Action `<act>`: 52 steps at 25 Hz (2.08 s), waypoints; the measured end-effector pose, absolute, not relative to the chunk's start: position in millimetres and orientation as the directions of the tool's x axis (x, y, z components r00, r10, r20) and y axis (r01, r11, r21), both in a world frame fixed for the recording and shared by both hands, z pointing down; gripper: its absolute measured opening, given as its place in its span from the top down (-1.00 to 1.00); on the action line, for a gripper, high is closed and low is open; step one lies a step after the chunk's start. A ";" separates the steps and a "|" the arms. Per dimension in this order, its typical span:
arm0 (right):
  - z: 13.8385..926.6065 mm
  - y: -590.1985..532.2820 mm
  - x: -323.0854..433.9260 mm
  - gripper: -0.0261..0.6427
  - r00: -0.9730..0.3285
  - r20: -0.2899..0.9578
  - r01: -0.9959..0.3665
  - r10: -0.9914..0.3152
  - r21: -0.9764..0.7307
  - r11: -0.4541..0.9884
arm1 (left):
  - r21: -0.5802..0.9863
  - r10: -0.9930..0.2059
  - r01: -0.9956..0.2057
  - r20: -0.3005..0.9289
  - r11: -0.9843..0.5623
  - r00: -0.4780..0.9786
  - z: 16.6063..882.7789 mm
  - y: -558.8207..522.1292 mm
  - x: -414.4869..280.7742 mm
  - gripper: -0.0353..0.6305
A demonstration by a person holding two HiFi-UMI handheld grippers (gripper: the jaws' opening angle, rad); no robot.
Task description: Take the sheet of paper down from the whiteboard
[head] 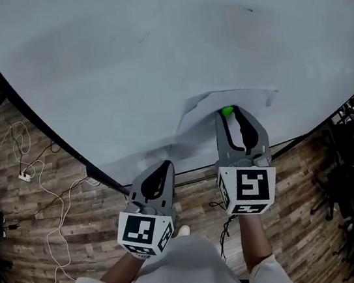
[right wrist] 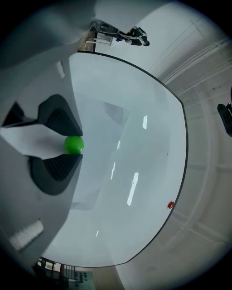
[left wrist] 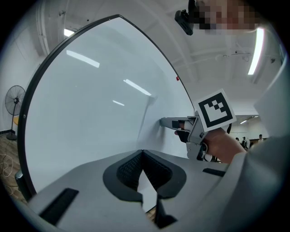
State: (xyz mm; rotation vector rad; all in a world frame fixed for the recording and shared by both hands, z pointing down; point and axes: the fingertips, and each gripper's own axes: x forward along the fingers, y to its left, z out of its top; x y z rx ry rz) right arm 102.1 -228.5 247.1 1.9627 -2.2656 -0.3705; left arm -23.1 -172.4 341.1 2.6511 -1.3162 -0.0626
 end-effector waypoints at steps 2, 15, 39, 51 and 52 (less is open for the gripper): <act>246.4 -228.7 101.6 0.52 -0.156 -0.066 -0.956 -0.986 0.262 0.134 | 0.171 -0.790 -0.783 0.039 -0.598 0.612 339.4 -174.4 -22.4 0.88; 245.8 -230.0 98.7 0.52 -0.179 -0.059 -0.954 -0.982 0.254 0.158 | 0.077 -0.742 -0.741 0.026 -0.667 0.670 315.7 -200.9 -0.8 0.56; 245.8 -231.7 97.6 0.52 -0.209 -0.048 -0.950 -0.977 0.245 0.191 | 0.251 -0.499 -0.488 0.024 -0.836 0.866 315.0 -177.2 42.7 0.28; 246.8 -234.0 98.8 0.52 -0.215 -0.047 -0.948 -0.975 0.251 0.197 | 0.269 -0.651 -0.635 0.034 -0.725 0.758 325.5 -214.4 26.7 0.87; 247.2 -234.1 99.1 0.52 -0.215 -0.048 -0.948 -0.975 0.252 0.197 | 0.266 -0.654 -0.638 0.035 -0.723 0.756 325.8 -215.1 26.7 0.87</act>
